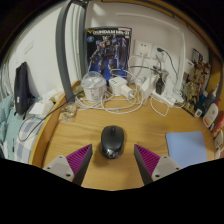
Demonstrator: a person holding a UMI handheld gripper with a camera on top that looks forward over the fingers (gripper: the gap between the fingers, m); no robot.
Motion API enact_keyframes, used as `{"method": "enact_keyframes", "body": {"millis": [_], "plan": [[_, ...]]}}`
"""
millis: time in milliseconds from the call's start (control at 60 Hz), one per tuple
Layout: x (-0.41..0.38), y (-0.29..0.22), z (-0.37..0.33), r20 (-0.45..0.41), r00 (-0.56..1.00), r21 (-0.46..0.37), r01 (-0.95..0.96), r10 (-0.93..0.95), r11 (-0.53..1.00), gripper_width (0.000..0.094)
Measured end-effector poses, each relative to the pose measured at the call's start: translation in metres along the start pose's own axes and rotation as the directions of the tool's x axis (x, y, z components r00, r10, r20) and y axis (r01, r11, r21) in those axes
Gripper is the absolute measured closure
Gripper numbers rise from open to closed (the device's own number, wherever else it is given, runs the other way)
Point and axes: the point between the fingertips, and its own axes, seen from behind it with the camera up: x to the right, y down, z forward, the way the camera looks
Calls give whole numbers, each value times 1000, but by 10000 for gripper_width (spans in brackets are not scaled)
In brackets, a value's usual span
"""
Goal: Arrange mouse
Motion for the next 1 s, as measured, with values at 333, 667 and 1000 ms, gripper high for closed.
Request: {"method": "enact_keyframes", "body": {"millis": [333, 667, 1000], "plan": [[-4, -17, 42, -20, 996, 67, -90, 92, 994, 436], [-3, -16, 40, -19, 996, 83, -88, 90, 993, 649], [32, -120, -74, 51, 999, 214, 2, -13, 977, 652]]}}
